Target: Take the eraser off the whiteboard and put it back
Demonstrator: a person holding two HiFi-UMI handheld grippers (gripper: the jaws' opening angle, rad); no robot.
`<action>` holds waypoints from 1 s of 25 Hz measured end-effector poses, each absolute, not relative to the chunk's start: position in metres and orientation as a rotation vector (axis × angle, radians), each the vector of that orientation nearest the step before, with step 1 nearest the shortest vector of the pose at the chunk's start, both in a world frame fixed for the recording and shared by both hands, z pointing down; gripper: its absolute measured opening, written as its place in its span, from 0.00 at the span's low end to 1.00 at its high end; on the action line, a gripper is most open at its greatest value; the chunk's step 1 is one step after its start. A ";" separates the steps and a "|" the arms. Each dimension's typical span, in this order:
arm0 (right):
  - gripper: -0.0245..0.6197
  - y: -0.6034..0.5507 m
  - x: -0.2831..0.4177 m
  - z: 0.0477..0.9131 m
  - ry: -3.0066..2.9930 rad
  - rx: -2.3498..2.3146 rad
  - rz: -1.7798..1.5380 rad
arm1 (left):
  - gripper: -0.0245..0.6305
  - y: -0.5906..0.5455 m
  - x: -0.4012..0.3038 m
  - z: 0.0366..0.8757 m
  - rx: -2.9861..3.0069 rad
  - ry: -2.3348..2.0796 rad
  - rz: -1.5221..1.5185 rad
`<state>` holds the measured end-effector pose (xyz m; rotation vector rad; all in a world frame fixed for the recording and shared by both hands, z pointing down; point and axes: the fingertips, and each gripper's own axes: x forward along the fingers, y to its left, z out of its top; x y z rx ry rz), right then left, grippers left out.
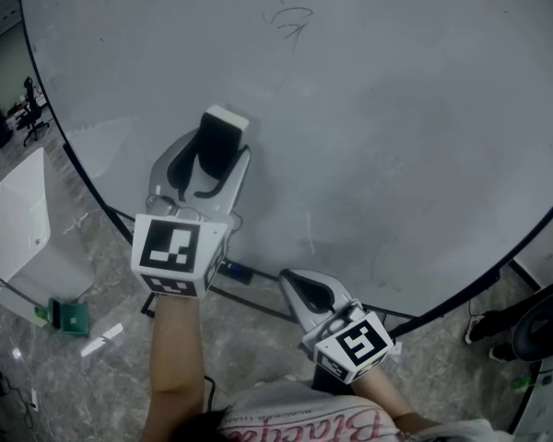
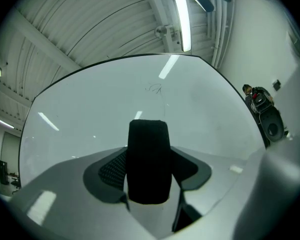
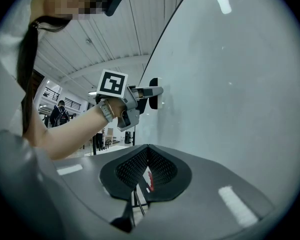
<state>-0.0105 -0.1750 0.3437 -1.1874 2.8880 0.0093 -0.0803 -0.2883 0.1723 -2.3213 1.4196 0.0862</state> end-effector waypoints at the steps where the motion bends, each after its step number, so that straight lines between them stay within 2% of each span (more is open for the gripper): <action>1: 0.04 -0.175 -0.010 0.344 2.889 -1.189 0.007 | 0.42 -0.290 -0.077 0.170 -2.323 1.411 0.080; 25: 0.04 -0.175 -0.006 0.349 2.879 -1.198 -0.019 | 0.43 -0.299 -0.064 0.161 -2.296 1.392 0.029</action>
